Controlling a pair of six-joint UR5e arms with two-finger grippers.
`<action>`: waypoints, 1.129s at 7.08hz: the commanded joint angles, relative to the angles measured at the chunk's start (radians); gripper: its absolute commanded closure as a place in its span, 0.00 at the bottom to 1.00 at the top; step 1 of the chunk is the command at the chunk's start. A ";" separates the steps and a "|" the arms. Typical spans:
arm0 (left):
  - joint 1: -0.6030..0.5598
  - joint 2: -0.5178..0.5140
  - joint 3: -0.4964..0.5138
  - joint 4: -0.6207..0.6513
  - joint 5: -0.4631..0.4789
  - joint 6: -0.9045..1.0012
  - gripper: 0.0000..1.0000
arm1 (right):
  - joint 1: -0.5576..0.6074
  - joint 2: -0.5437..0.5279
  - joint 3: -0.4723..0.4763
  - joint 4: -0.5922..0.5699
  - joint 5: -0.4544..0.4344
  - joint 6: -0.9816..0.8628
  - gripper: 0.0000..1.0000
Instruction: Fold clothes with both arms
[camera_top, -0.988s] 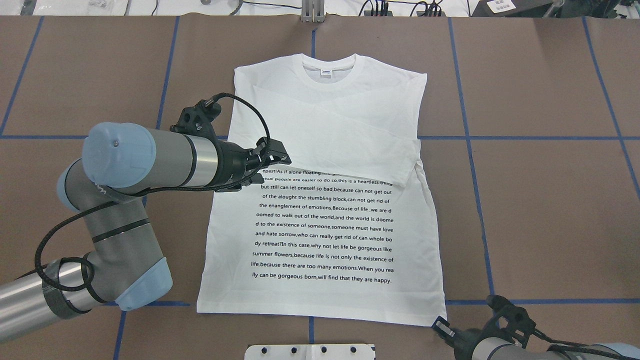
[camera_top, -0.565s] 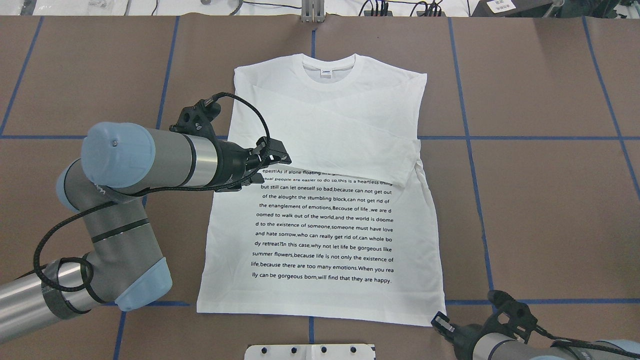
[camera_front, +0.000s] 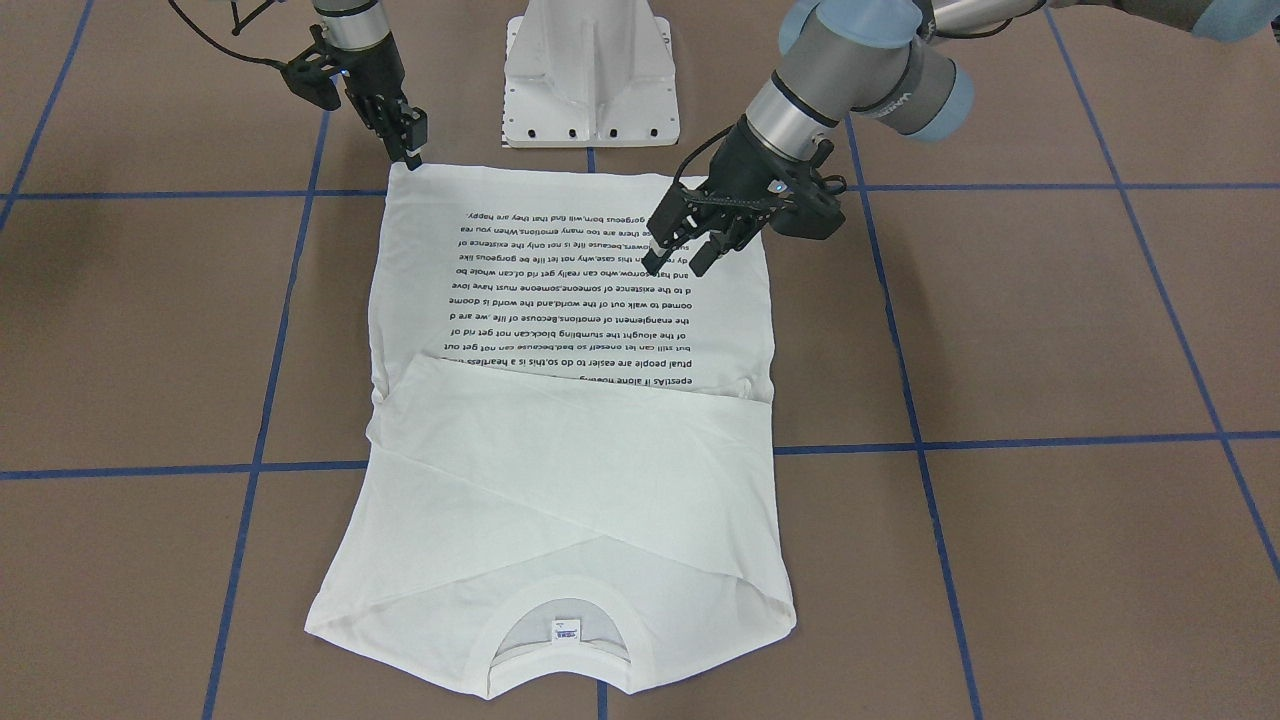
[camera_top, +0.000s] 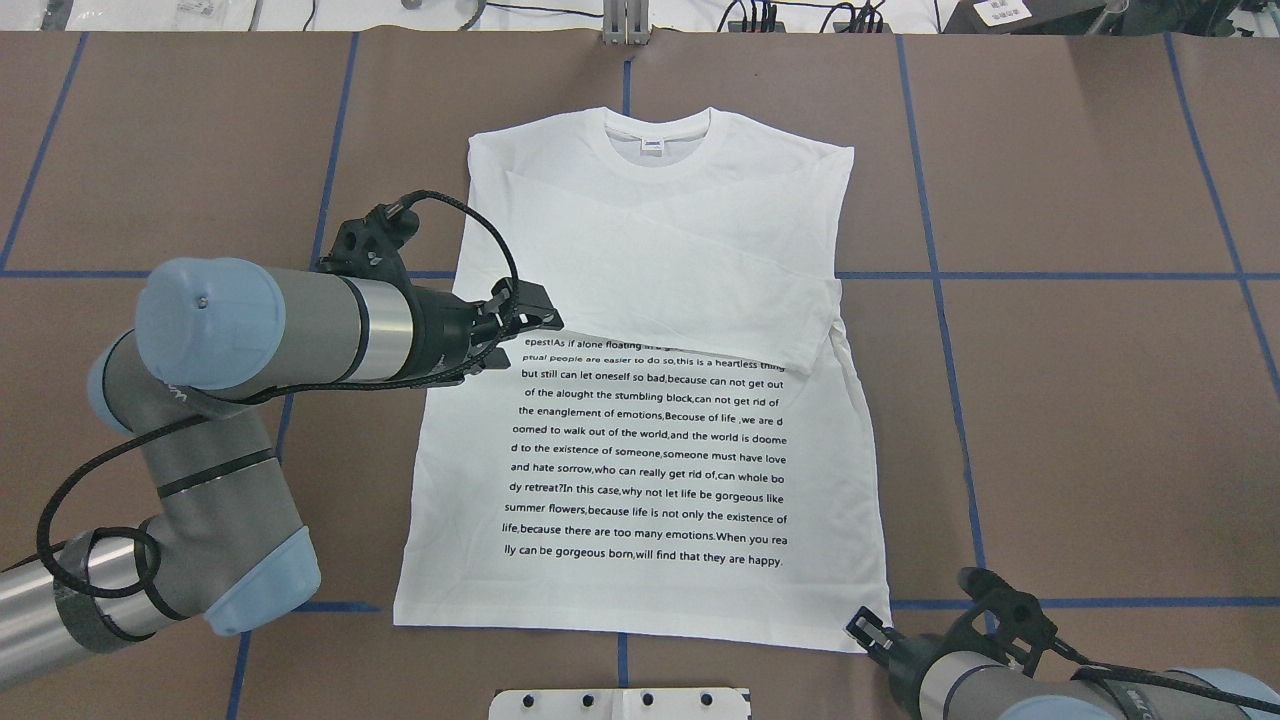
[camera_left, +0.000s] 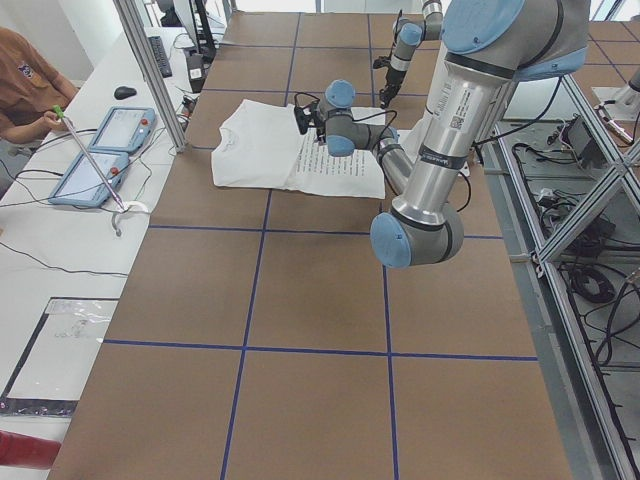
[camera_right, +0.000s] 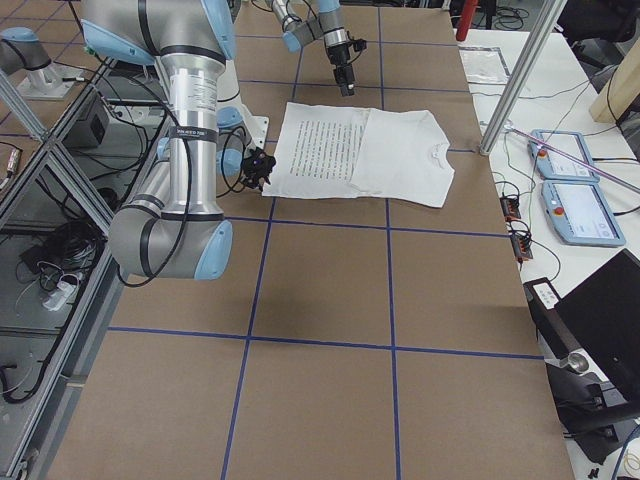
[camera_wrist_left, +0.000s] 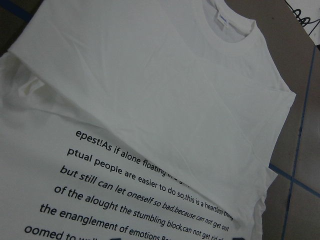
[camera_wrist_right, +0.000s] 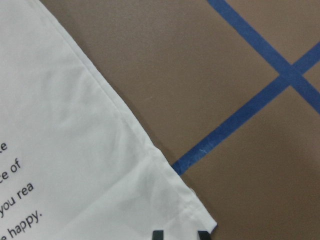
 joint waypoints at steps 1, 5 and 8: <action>0.006 0.010 -0.016 0.000 0.031 0.003 0.21 | 0.026 0.073 -0.019 -0.084 0.042 0.000 0.32; 0.006 0.012 -0.015 0.000 0.031 0.008 0.21 | 0.053 0.039 -0.035 -0.091 0.098 -0.020 0.34; 0.006 0.012 -0.015 0.000 0.031 0.006 0.21 | 0.077 0.036 -0.040 -0.087 0.135 -0.033 0.36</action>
